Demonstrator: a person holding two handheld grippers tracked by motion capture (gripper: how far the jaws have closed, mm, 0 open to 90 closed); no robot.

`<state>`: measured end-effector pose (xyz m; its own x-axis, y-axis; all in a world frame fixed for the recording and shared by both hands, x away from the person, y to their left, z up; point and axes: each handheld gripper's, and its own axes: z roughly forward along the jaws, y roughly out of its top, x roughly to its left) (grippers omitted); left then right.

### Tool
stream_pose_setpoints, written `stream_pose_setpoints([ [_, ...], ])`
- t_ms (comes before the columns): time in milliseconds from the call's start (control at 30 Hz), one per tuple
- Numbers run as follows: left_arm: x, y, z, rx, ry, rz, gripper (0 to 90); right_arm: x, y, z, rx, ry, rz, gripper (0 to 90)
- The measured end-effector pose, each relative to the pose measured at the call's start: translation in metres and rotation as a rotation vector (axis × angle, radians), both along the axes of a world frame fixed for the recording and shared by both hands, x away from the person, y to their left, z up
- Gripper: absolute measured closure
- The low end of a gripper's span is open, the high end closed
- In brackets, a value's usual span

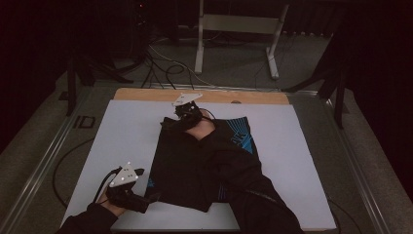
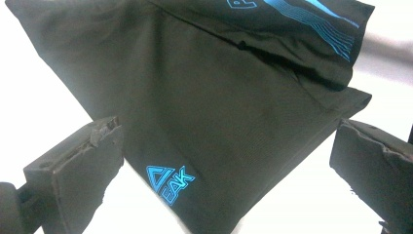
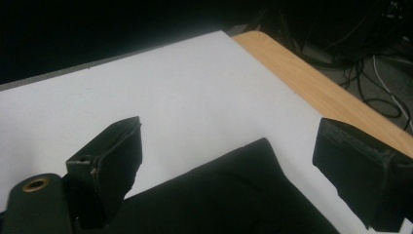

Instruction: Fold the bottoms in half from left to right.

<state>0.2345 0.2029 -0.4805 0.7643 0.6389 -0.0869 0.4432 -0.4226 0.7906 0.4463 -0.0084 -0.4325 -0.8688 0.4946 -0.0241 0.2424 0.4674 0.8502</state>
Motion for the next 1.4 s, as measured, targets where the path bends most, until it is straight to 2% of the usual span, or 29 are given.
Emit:
stream_pose_setpoints([
  [100,0.000,-0.001,-0.002,0.010,0.003,-0.012,0.0,0.002,0.004,-0.008,-0.006,0.013,-0.006,10.8],
  [167,0.001,-0.001,-0.004,0.022,0.021,-0.034,0.0,0.003,0.007,-0.014,-0.001,0.031,-0.007,10.8],
  [267,0.003,-0.002,-0.009,0.031,0.086,-0.052,0.0,0.003,0.011,-0.020,-0.013,0.045,-0.005,10.8],
  [367,0.004,-0.004,-0.011,0.069,0.135,-0.059,0.0,0.004,0.013,-0.025,-0.030,0.042,0.000,10.8],
  [467,0.004,-0.004,-0.012,0.097,0.146,-0.071,0.0,0.006,0.016,-0.030,-0.026,0.049,-0.003,10.8],
  [567,0.001,-0.006,-0.014,0.147,0.130,-0.066,0.0,0.007,0.018,-0.034,-0.033,0.056,0.001,10.8],
  [633,0.001,-0.007,-0.015,0.156,0.154,-0.069,1.6,0.007,0.019,-0.037,-0.037,0.062,0.000,10.8],
  [733,0.003,-0.006,-0.017,0.170,0.174,-0.034,4.7,0.007,0.021,-0.040,-0.045,0.066,0.004,10.8],
  [833,0.005,-0.004,-0.018,0.205,0.188,-0.005,11.4,0.007,0.023,-0.042,-0.045,0.065,0.006,10.8],
  [1000,0.005,-0.005,-0.022,0.228,0.200,-0.001,24.0,0.009,0.023,-0.043,-0.056,0.061,0.005,10.8],
  [1033,0.005,-0.005,-0.023,0.241,0.203,0.001,28.8,0.010,0.023,-0.043,-0.056,0.063,0.003,10.8],
  [1167,0.006,-0.007,-0.025,0.242,0.215,0.002,34.6,0.012,0.022,-0.043,-0.056,0.063,-0.006,10.8],
  [1233,0.006,-0.007,-0.024,0.259,0.199,0.016,42.4,0.011,0.022,-0.044,-0.050,0.071,-0.009,10.8],
  [1400,0.006,-0.010,-0.023,0.266,0.199,0.018,58.3,0.012,0.023,-0.045,-0.057,0.066,-0.005,10.8],
])
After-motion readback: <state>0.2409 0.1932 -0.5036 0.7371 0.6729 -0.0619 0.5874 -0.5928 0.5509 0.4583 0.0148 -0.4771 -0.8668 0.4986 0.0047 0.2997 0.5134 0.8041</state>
